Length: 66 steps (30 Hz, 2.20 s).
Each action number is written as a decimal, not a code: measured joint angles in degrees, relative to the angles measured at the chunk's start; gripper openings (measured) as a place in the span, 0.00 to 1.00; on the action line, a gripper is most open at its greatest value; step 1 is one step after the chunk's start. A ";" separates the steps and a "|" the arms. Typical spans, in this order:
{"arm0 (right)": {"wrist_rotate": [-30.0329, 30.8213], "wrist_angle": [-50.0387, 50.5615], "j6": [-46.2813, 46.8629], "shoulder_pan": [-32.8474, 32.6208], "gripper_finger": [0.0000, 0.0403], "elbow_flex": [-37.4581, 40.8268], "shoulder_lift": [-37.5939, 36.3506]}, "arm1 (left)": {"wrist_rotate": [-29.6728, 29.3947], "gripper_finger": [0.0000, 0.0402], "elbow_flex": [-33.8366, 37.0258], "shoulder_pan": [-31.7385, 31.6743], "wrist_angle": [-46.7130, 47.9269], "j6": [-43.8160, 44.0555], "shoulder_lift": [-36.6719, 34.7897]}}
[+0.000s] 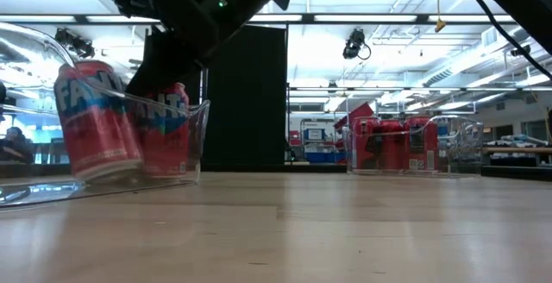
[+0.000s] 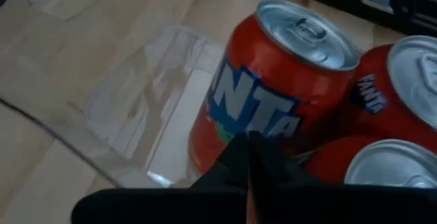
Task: Sort soda cans
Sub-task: Put the top red soda can into the bottom left transparent bin, then adjust the red soda can in the transparent bin
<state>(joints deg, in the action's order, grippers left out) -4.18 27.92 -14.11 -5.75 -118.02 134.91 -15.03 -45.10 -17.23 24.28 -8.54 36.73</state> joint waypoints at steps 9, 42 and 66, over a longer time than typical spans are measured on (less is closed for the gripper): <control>-0.35 2.40 0.20 -0.23 0.01 0.00 -0.12 | 0.00 0.68 0.00 0.00 0.86 0.03 0.00; -7.96 9.98 13.88 -0.27 0.00 0.05 -2.00 | 14.05 0.59 0.02 1.13 3.23 6.84 1.48; 4.52 1.41 13.87 -1.67 0.00 31.44 -26.46 | 16.71 0.02 -6.91 14.54 18.35 8.06 4.18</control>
<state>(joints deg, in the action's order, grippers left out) 0.33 29.34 -0.24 -7.42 -86.57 108.45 1.68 -52.01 -2.70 42.63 -0.47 40.91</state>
